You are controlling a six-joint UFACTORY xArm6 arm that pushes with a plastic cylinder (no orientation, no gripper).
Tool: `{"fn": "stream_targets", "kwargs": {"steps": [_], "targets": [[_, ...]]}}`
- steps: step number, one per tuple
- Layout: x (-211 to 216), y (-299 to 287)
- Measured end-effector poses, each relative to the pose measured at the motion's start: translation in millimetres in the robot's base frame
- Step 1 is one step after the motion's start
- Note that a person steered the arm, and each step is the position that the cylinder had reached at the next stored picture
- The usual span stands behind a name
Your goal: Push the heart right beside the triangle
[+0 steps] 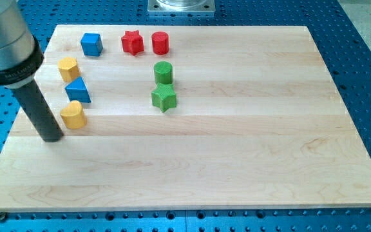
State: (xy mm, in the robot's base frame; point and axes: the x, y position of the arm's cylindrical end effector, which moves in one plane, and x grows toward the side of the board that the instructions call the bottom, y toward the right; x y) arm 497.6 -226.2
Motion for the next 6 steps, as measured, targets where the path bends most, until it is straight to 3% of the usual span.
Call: {"fn": "stream_targets", "kwargs": {"steps": [3,4,6], "targets": [[-44.0,89.6],[-23.8,72.0],[-78.4,57.3]]}}
